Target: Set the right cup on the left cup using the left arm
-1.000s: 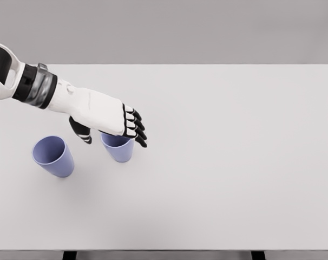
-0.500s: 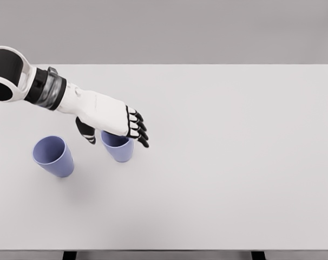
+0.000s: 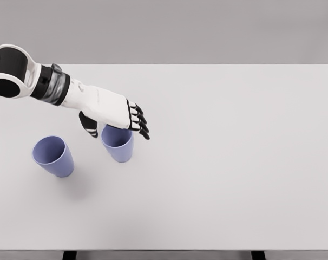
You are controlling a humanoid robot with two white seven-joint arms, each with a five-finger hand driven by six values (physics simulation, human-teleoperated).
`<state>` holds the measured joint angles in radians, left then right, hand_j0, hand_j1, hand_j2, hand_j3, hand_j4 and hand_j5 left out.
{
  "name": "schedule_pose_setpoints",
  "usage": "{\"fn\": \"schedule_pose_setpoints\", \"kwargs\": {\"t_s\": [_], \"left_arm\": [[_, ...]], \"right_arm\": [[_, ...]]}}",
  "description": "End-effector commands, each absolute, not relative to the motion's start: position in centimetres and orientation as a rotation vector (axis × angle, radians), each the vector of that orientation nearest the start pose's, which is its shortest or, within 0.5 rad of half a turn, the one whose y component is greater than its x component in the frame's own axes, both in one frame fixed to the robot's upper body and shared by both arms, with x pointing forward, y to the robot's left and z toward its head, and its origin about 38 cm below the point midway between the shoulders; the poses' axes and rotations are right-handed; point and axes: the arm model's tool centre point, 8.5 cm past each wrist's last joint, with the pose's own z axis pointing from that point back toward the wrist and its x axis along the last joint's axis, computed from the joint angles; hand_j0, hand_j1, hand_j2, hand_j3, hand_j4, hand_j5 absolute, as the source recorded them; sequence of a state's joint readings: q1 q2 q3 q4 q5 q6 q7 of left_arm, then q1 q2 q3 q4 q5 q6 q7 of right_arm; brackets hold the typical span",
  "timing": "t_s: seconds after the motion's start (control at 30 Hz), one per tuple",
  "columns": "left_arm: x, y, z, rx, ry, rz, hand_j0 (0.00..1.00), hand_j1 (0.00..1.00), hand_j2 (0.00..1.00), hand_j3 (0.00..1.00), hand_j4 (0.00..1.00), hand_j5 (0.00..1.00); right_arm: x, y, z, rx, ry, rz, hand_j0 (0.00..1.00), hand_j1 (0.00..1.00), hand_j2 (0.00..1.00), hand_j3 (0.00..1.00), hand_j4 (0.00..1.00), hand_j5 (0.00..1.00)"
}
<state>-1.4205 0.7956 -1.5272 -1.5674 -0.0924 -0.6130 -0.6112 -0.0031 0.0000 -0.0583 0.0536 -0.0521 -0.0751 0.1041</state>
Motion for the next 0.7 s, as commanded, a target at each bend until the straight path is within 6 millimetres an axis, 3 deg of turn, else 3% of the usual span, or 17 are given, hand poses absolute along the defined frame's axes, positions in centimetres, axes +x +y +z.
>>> {"fn": "schedule_pose_setpoints", "kwargs": {"t_s": [0.0,0.67], "left_arm": [[42.6,18.3,27.8,-0.087,1.352,3.054,1.0,1.0,1.0,1.0,1.0,1.0],[43.4,19.2,25.7,-0.13,1.369,3.083,1.0,1.0,1.0,1.0,1.0,1.0]], "right_arm": [[-0.8,-26.2,-26.1,0.013,-0.035,-0.108,1.0,1.0,1.0,1.0,1.0,1.0],[-0.8,-26.2,-26.1,0.013,-0.035,-0.108,1.0,1.0,1.0,1.0,1.0,1.0]]}}
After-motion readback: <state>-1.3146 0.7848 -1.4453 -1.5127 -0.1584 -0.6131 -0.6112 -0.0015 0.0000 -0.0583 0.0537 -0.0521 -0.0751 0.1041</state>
